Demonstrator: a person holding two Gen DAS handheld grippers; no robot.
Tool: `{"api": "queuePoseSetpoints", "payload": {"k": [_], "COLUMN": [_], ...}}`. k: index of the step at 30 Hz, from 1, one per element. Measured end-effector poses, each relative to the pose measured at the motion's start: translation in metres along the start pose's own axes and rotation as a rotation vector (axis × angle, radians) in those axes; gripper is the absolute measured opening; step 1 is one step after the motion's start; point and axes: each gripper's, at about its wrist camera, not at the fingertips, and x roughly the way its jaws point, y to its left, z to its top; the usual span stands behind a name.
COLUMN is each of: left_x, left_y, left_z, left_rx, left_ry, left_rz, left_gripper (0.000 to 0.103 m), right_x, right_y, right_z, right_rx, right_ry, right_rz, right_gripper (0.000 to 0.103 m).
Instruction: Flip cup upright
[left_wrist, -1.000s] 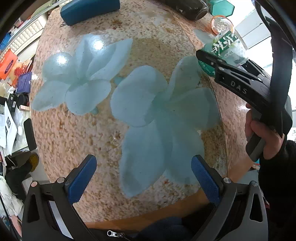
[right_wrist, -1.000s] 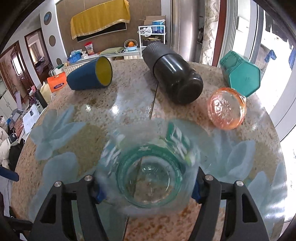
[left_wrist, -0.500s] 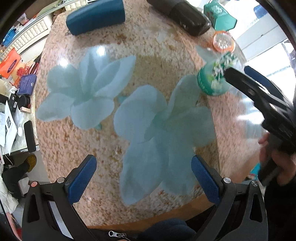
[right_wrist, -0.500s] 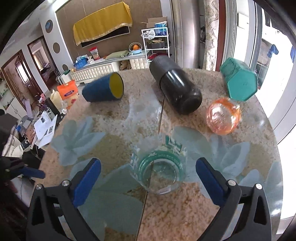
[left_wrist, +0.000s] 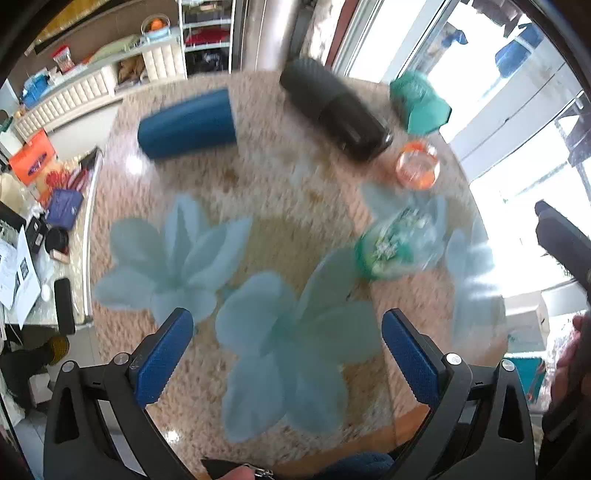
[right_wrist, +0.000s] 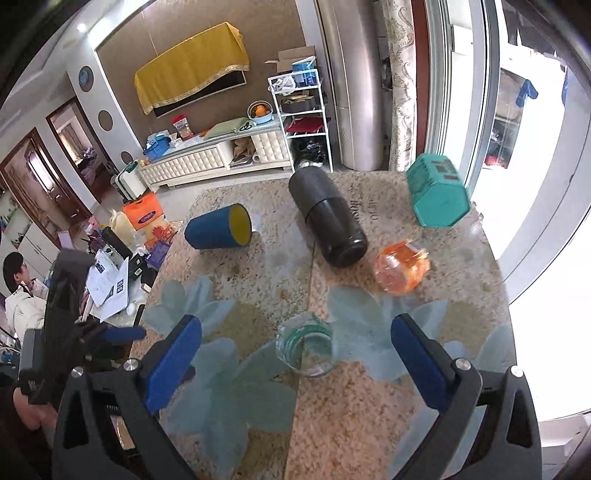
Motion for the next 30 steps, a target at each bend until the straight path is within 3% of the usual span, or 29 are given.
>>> {"api": "queuePoseSetpoints", "payload": {"k": [9,14,19,30], "left_x": [-0.037,-0.051,-0.052,-0.056], "left_y": [-0.038,-0.066,-0.083,-0.105], "left_z": [0.011,0.006,0.003,0.007], "left_rx": [-0.049,-0.027,-0.055,-0.011], "left_ry": [-0.101,-0.143,-0.155,-0.181], "left_rz": [0.01,0.032,0.039,0.113], "left_gripper": [0.103,0.103,0.103,0.103], "right_x": [-0.016,-0.009,-0.015,-0.034], "right_y": [-0.027,-0.04,-0.053,-0.068], "right_z": [-0.004,-0.015,-0.018,-0.012], "right_rx": [0.027,0.029,0.028,0.016], "right_ry": [0.062,0.12,0.11,0.055], "right_rz": [0.0,0.032,0.072,0.109], "right_gripper": [0.103,0.103,0.103,0.103]}}
